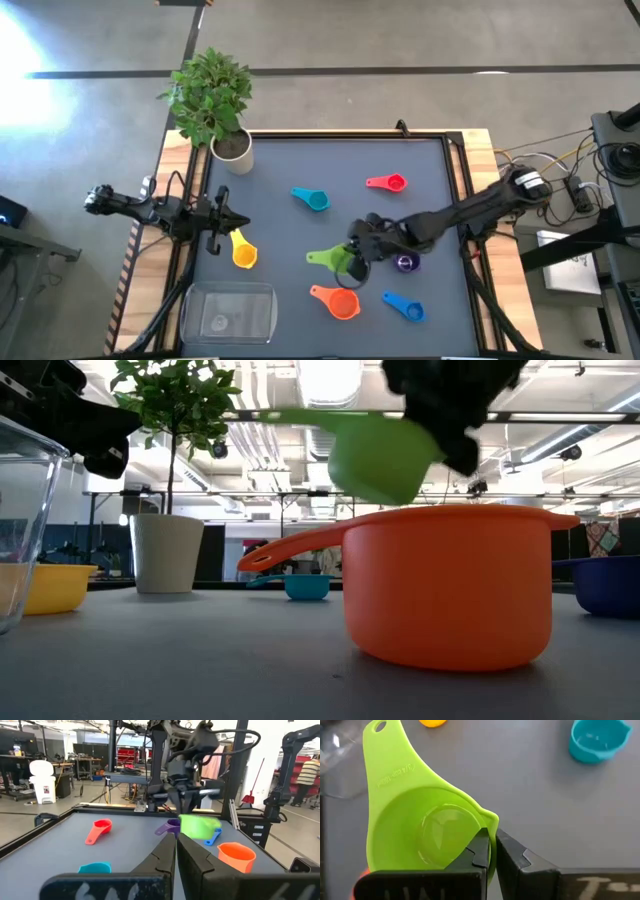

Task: Nest measuring cups in basket
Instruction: Stack the green measuring cup into the orange measuring cup

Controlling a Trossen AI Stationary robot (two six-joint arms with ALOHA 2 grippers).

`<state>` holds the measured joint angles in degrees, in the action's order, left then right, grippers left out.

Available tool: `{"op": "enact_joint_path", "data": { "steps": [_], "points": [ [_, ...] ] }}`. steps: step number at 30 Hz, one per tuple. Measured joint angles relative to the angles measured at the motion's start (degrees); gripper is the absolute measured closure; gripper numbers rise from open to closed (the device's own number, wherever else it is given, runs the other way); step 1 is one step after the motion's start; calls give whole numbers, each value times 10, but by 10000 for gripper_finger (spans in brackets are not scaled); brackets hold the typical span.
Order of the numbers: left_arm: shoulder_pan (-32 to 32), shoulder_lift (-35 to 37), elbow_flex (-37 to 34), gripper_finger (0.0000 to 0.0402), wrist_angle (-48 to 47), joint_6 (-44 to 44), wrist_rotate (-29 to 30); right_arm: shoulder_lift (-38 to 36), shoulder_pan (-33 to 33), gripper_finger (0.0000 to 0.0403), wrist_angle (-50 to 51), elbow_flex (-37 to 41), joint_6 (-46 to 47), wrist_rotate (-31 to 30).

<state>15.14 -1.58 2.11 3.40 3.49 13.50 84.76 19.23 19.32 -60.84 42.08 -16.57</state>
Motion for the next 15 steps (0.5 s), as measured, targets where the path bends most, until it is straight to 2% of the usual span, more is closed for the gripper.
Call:
{"op": "enact_joint_path", "data": {
  "steps": [4,15],
  "points": [
    [0,0,0,402,0,0,0,-6,47,394,5,1,61,-41],
    [0,0,0,402,0,0,0,42,134,394,-31,1,190,-75]
  ]
}}
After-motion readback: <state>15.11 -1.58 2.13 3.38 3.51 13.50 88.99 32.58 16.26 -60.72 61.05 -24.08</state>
